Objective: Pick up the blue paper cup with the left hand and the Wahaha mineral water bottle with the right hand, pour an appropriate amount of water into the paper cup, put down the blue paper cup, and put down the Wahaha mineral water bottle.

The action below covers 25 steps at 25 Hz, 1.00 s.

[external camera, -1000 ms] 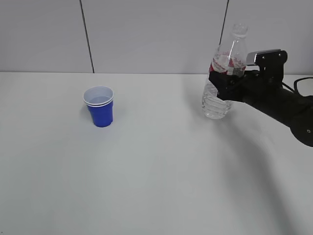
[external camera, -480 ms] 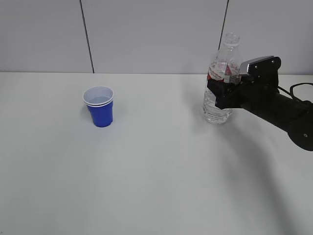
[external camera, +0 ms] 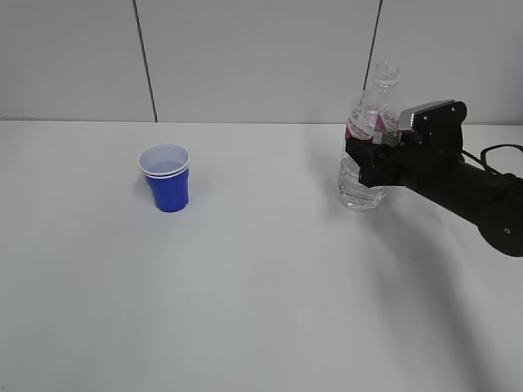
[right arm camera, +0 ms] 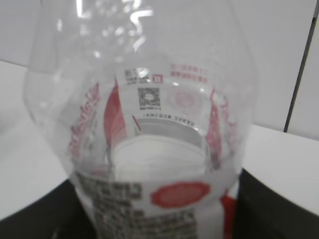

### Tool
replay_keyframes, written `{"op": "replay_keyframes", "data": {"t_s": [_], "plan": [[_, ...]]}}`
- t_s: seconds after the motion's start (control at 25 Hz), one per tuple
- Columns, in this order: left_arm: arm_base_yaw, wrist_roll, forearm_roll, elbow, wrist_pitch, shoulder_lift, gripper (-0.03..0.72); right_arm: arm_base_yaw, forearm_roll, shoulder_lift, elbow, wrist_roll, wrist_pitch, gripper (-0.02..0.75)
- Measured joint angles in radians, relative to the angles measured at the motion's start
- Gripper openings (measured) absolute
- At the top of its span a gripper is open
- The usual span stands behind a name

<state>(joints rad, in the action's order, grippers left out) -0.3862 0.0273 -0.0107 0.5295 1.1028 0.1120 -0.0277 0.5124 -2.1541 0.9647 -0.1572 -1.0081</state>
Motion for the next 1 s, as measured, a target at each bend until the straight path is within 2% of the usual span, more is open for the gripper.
{"op": "replay_keyframes", "data": {"t_s": [0.16, 0.64, 0.88, 1.0], "plan": [[0.0, 0.0, 0.0, 0.0, 0.0, 0.0, 0.514, 0.0, -0.002, -0.023, 0.004, 0.0, -0.052, 0.421], [0.0, 0.0, 0.0, 0.0, 0.0, 0.0, 0.512, 0.0, -0.002, -0.033, 0.004, 0.002, -0.072, 0.423], [0.0, 0.0, 0.0, 0.0, 0.0, 0.0, 0.512, 0.0, -0.002, -0.035, 0.004, 0.004, -0.081, 0.539], [0.0, 0.0, 0.0, 0.0, 0.0, 0.0, 0.511, 0.0, -0.002, -0.035, 0.004, 0.004, -0.081, 0.559]]}}
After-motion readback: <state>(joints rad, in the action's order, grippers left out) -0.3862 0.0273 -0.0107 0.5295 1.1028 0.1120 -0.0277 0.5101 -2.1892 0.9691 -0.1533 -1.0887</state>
